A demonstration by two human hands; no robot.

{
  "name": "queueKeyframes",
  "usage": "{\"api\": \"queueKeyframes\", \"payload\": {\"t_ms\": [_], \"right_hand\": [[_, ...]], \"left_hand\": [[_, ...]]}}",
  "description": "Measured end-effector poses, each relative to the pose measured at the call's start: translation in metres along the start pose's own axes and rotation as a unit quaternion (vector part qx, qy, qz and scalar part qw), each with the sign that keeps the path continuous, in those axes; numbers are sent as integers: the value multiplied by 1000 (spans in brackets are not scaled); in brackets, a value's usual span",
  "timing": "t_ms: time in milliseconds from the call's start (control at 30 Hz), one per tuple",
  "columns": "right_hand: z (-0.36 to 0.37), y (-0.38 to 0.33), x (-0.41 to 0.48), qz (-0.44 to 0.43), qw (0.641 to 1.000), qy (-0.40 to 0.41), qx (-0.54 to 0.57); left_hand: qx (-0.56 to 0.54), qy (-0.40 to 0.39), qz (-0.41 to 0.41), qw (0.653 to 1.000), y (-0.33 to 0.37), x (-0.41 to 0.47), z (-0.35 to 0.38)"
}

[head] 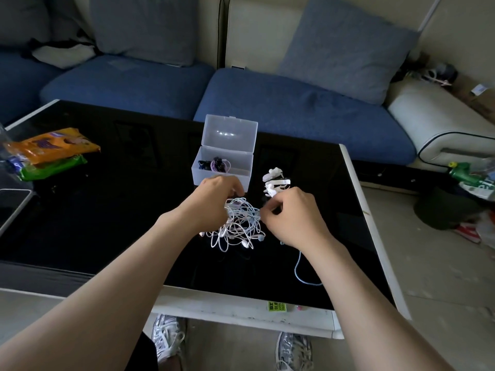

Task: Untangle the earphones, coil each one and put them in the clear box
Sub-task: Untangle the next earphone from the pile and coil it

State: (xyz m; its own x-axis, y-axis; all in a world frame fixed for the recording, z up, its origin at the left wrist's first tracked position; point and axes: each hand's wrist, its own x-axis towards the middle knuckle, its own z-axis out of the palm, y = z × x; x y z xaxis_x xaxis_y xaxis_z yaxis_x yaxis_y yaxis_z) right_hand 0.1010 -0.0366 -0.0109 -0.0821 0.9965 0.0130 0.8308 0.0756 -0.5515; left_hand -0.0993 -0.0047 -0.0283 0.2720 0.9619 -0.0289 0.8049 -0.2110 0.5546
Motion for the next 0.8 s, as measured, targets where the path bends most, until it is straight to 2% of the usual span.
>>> {"api": "queueKeyframes", "payload": {"t_ms": [233,400,533,667,800], "right_hand": [[11,10,-1,40,993,-78,-79],[12,-6,-1,54,987,-128,-79],[19,-15,3,52,981,-167,-85],[33,-15,11,31,985,-148,-78],[40,-14,15,5,992,-109,-61]], "left_hand": [[53,49,-112,991,-9,-1,-3],[94,6,-159,983,-14,-3,3],[100,-11,-160,982,-14,-3,3],[71,-39,-133,988,-17,-1,3],[55,19,-130,990,-20,4,1]]}}
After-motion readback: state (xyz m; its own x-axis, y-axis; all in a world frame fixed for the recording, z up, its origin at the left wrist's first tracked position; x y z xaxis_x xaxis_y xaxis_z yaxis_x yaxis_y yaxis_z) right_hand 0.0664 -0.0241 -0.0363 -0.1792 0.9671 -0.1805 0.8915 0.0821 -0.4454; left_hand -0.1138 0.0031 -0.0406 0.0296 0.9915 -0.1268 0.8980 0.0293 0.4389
